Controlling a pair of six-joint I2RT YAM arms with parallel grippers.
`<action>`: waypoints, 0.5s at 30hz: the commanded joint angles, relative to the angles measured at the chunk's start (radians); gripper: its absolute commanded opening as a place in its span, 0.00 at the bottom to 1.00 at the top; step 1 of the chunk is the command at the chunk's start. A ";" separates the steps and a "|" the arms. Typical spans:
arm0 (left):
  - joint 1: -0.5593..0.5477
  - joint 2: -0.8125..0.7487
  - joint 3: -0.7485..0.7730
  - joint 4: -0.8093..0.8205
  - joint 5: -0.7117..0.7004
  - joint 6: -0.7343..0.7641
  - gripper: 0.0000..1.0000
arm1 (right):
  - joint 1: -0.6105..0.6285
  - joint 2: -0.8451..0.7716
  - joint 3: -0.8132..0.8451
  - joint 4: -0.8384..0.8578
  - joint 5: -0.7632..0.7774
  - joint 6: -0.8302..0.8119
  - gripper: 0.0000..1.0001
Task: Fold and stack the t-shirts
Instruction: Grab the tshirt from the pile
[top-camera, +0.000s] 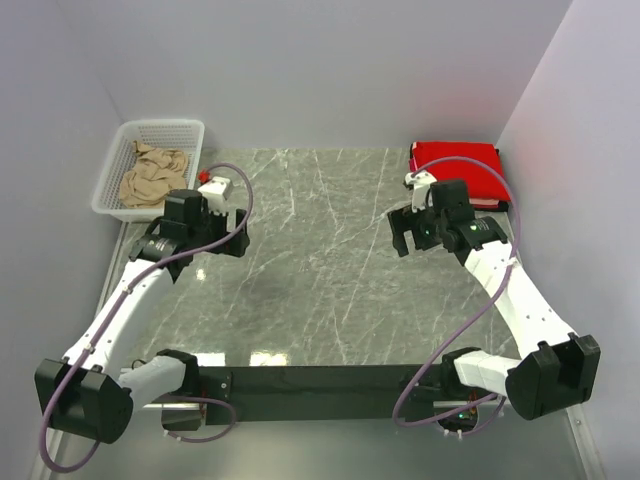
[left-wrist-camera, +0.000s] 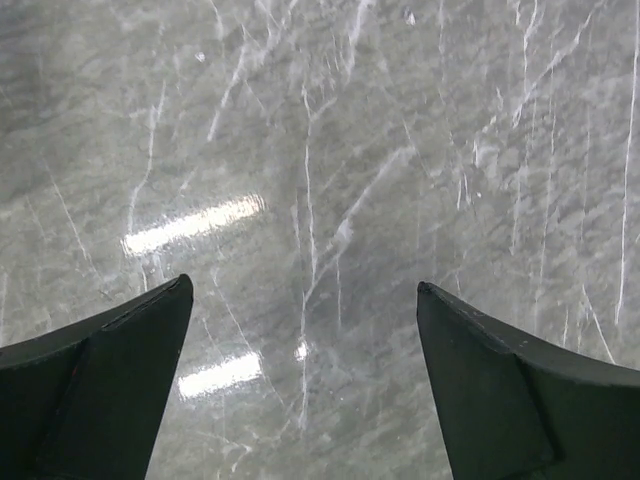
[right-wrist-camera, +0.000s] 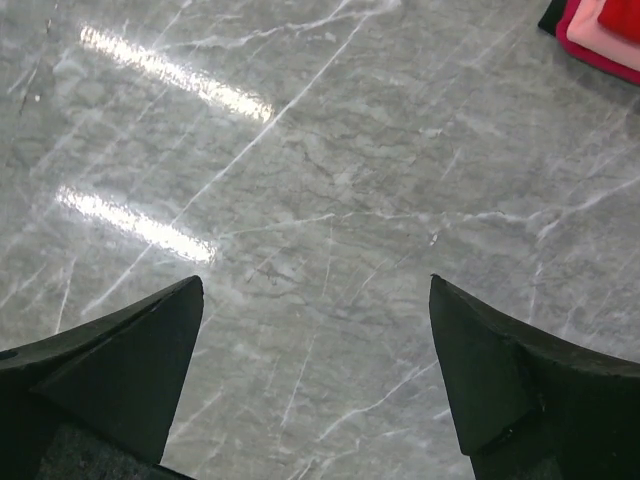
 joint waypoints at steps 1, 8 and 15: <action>0.004 0.026 0.058 -0.028 0.038 0.026 0.99 | 0.002 -0.003 -0.002 -0.013 -0.014 -0.037 1.00; 0.028 0.143 0.319 -0.094 0.040 0.051 0.99 | -0.001 0.049 0.027 -0.050 0.009 -0.100 1.00; 0.237 0.371 0.620 -0.049 0.071 0.048 0.99 | -0.003 0.138 0.024 -0.052 0.000 -0.141 1.00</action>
